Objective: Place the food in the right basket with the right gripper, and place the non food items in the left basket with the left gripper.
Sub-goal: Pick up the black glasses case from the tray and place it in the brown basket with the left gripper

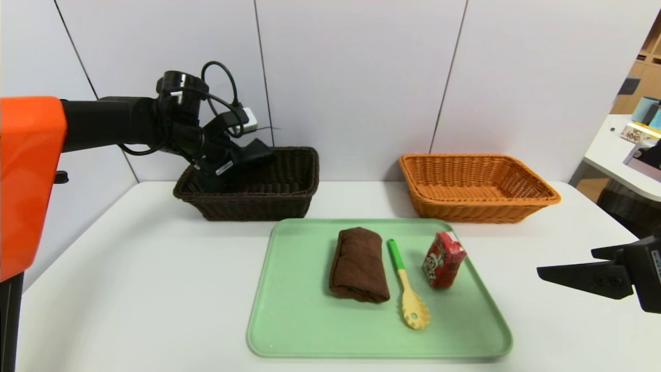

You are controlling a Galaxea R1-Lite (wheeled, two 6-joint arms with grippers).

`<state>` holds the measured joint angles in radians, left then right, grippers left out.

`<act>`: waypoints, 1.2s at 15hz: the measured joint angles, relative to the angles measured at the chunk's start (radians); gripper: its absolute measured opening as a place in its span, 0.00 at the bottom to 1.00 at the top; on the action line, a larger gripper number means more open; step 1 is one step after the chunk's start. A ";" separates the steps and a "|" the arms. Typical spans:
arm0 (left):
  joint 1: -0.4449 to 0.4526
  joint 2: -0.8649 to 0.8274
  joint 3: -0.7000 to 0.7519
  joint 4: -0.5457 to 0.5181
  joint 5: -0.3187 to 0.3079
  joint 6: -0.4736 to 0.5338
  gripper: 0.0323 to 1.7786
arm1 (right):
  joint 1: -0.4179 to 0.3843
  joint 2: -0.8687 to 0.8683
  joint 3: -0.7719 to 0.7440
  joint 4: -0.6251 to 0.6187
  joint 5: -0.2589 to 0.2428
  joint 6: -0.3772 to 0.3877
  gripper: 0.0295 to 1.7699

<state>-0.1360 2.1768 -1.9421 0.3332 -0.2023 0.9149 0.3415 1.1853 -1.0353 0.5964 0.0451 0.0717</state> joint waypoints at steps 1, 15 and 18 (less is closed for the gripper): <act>0.000 0.001 0.000 -0.001 0.000 -0.004 0.55 | 0.000 0.001 0.000 0.000 0.000 0.000 0.96; -0.235 -0.176 0.011 0.013 0.103 -0.651 0.89 | -0.010 0.019 0.029 -0.027 -0.001 0.004 0.96; -0.403 -0.195 0.013 0.092 0.250 -0.860 0.91 | -0.028 0.016 0.057 -0.057 -0.001 0.003 0.96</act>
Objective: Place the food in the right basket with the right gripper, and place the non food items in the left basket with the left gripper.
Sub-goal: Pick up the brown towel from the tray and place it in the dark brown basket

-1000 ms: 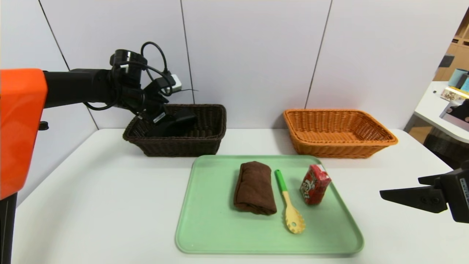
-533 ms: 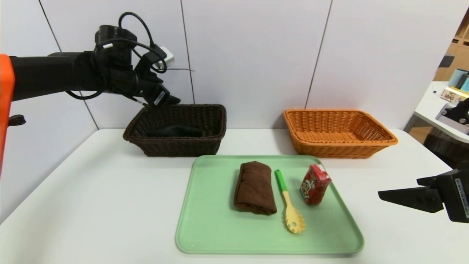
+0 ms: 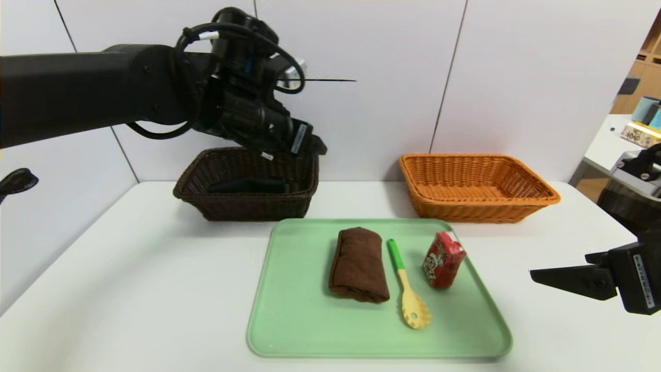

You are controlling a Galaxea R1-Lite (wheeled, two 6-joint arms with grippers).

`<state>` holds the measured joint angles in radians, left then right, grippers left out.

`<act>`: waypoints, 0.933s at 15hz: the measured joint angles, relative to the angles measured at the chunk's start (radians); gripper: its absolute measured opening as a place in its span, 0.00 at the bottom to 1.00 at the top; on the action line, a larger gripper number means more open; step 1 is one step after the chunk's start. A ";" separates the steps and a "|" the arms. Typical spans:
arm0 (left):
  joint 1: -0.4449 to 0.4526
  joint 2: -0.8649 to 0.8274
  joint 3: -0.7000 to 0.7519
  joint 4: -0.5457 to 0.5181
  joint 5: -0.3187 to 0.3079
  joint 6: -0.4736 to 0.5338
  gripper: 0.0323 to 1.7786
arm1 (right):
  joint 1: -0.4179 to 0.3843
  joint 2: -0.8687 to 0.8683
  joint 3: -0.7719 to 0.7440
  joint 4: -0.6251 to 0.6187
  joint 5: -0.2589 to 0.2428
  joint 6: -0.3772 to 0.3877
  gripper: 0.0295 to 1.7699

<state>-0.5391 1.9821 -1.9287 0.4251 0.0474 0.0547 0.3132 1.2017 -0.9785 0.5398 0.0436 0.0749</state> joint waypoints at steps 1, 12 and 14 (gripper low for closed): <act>-0.050 -0.004 0.000 0.030 0.043 -0.060 0.92 | -0.007 -0.001 0.006 -0.002 0.000 0.000 0.96; -0.343 0.125 0.008 0.255 0.399 -0.590 0.94 | -0.033 -0.006 0.050 -0.023 0.000 0.001 0.96; -0.353 0.164 0.007 0.265 0.399 -0.608 0.95 | -0.039 -0.006 0.054 -0.039 0.000 0.000 0.96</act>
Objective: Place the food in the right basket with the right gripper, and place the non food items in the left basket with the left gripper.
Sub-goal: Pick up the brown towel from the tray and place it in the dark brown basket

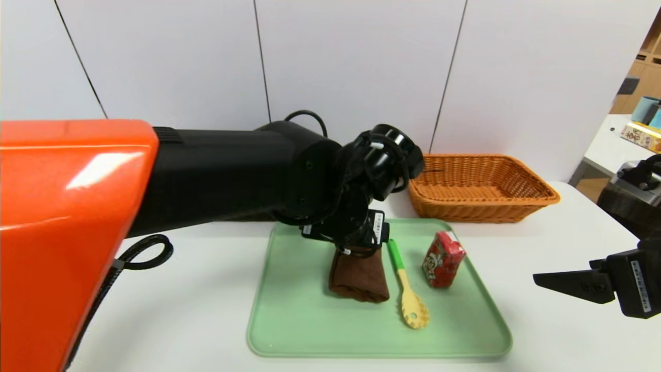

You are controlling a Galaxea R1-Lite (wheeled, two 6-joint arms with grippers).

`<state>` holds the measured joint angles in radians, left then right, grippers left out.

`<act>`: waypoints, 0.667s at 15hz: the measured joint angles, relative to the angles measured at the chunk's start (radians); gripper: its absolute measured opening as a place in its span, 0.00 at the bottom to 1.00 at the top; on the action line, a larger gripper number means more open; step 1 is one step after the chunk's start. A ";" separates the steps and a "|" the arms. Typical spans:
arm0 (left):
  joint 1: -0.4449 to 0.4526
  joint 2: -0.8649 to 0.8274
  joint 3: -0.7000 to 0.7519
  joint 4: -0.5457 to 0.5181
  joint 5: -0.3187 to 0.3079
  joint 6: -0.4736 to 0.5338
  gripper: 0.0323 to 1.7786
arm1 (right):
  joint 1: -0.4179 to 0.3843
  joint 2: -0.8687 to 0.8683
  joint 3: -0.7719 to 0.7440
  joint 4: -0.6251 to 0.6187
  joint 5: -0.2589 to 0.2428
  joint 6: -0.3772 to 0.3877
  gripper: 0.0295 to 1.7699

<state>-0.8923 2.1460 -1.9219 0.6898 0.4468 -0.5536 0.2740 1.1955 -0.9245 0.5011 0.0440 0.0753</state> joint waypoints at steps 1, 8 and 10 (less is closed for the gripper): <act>-0.001 0.014 -0.001 0.001 0.001 -0.004 0.95 | -0.001 0.000 0.003 0.000 0.000 0.000 0.96; -0.007 0.069 -0.007 0.001 -0.007 -0.011 0.95 | -0.012 0.006 0.013 -0.002 0.001 0.000 0.96; -0.013 0.069 -0.009 0.001 -0.011 -0.011 0.95 | -0.018 0.008 0.015 -0.002 0.002 0.000 0.96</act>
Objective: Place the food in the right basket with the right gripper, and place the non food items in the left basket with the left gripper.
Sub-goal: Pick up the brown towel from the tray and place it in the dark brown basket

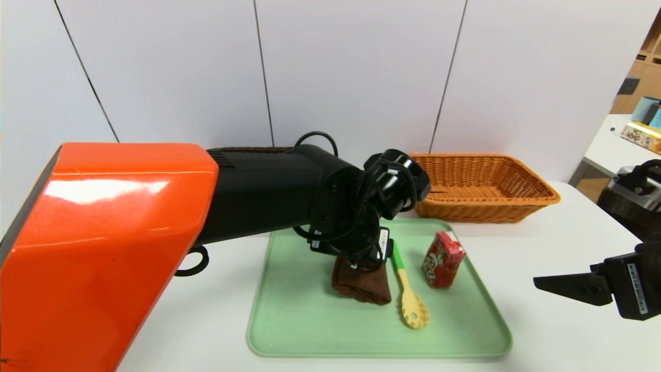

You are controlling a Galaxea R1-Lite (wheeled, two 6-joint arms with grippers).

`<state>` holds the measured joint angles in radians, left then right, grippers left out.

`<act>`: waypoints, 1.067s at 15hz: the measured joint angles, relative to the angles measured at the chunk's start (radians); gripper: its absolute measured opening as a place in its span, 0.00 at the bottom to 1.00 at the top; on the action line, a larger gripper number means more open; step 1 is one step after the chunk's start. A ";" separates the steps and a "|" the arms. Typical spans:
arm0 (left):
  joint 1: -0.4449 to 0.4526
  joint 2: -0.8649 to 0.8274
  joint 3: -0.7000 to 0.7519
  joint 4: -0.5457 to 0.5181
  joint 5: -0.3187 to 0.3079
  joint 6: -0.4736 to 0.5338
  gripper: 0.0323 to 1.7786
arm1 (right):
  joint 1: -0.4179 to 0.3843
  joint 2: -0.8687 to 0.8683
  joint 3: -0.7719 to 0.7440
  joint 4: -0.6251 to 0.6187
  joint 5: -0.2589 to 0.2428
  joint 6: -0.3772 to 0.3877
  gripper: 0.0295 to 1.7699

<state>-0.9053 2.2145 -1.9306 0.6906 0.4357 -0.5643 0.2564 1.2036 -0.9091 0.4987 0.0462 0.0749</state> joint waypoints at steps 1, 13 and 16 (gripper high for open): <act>-0.003 -0.001 0.000 0.000 -0.001 0.000 0.95 | -0.001 0.001 0.002 0.000 0.000 0.000 0.96; -0.019 0.022 0.002 0.000 -0.034 -0.030 0.95 | -0.007 0.000 0.006 0.000 0.000 0.000 0.96; -0.018 0.050 0.001 0.000 -0.046 -0.036 0.95 | -0.013 -0.001 0.010 0.000 0.000 0.000 0.96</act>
<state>-0.9230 2.2645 -1.9291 0.6909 0.3896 -0.6002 0.2438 1.2026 -0.8989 0.4991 0.0466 0.0749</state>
